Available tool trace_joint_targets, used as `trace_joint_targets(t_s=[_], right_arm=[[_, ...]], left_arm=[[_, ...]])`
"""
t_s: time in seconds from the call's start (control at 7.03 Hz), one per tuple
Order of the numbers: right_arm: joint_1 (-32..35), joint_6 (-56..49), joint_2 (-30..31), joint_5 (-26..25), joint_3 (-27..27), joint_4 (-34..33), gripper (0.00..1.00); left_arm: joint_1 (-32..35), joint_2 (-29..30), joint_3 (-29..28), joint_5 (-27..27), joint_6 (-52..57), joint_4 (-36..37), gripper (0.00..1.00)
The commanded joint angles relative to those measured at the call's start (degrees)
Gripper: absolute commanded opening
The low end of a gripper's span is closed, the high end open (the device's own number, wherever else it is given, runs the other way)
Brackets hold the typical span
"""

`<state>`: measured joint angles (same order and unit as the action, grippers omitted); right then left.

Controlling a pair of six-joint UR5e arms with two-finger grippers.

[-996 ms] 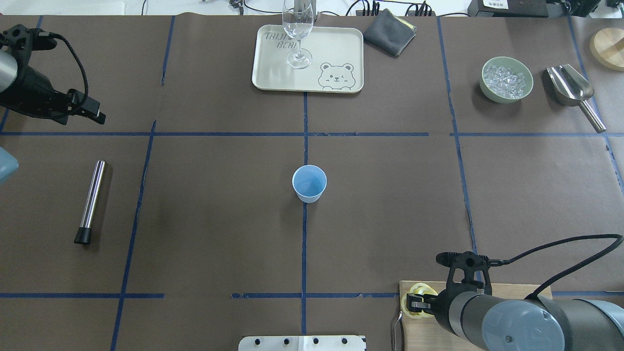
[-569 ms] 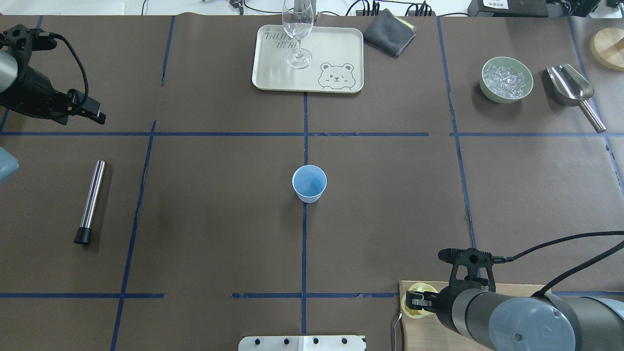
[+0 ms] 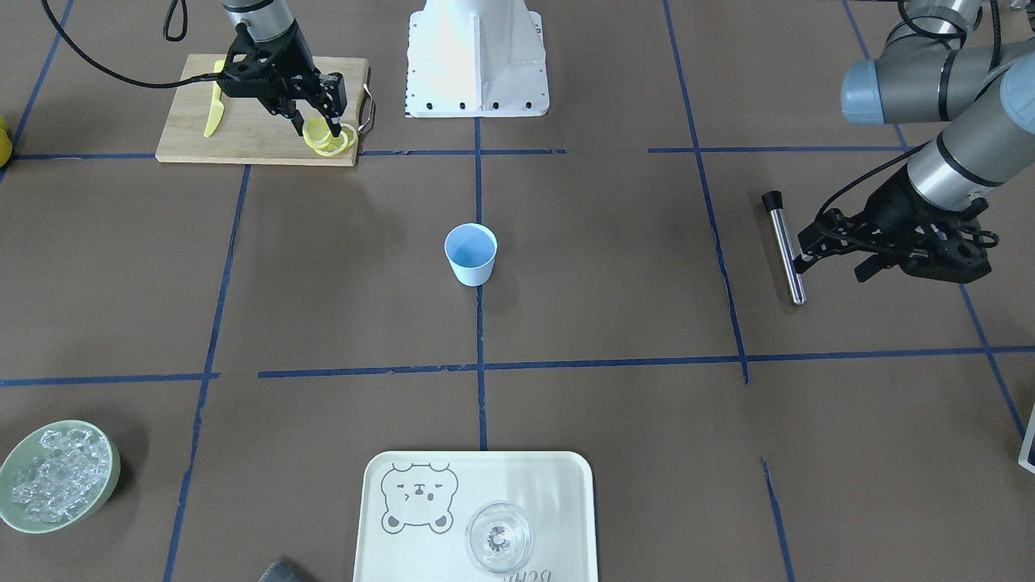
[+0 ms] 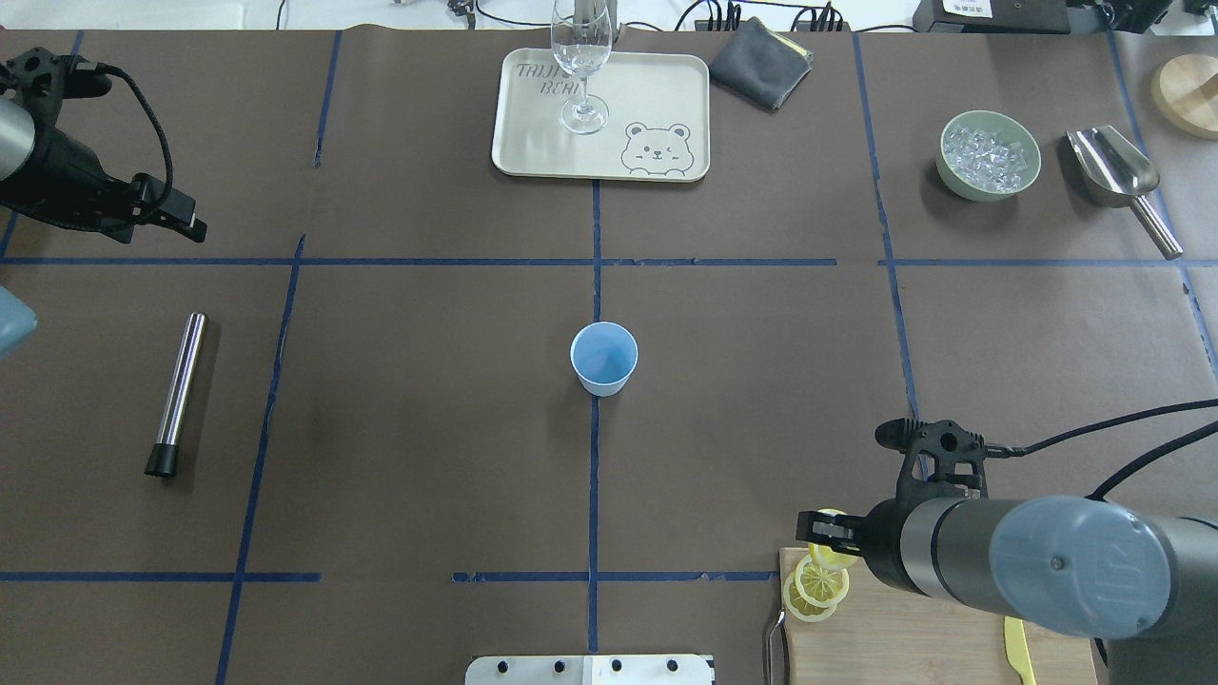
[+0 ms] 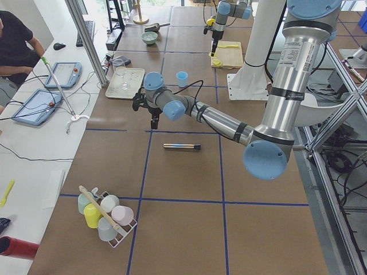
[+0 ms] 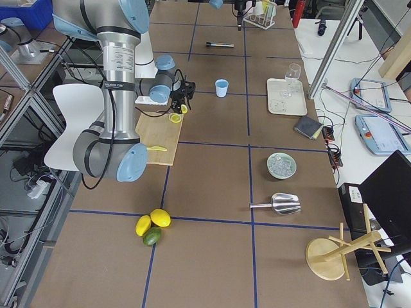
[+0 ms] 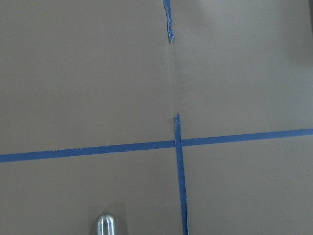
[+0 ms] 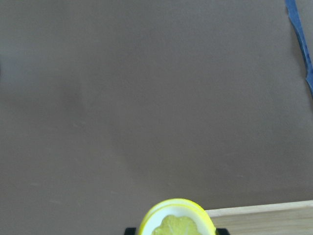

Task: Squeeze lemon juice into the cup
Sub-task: 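Carry the lemon slice with the right gripper over the blue cup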

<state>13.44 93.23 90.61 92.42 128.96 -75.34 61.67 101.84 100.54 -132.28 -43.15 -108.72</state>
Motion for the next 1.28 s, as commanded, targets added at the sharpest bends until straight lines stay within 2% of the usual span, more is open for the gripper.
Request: trace_joint_targets(t_s=[0.0, 0.14, 0.28, 0.43, 0.85, 1.14], right_arm=[[6.31, -0.24, -7.33, 5.82, -0.46, -4.6, 0.6], [8.16, -1.11, -16.26, 6.89, -1.34, -13.95, 0.6], [8.97, -2.51, -25.13, 6.29, -5.43, -19.7, 0.6], [10.1, -2.7, -30.53, 6.02, -10.61, -19.84, 0.59], [13.19, -5.07, -41.36, 6.02, -21.77, -19.5, 0.57], [13.81, -4.9, -44.38, 5.93, -30.13, -13.82, 0.57]], left_arm=[[-0.06, 0.03, -0.08, 0.0, 0.0, 0.0, 1.0], [-0.06, 0.03, -0.17, 0.0, 0.0, 0.0, 1.0], [-0.06, 0.03, -0.26, 0.0, 0.0, -0.09, 1.0], [-0.06, 0.03, -0.61, 0.0, 0.0, -0.44, 1.0], [-0.06, -0.06, -0.88, 0.0, -0.09, -1.05, 1.0], [0.02, -0.06, -0.96, -0.09, 0.0, -1.05, 1.0]])
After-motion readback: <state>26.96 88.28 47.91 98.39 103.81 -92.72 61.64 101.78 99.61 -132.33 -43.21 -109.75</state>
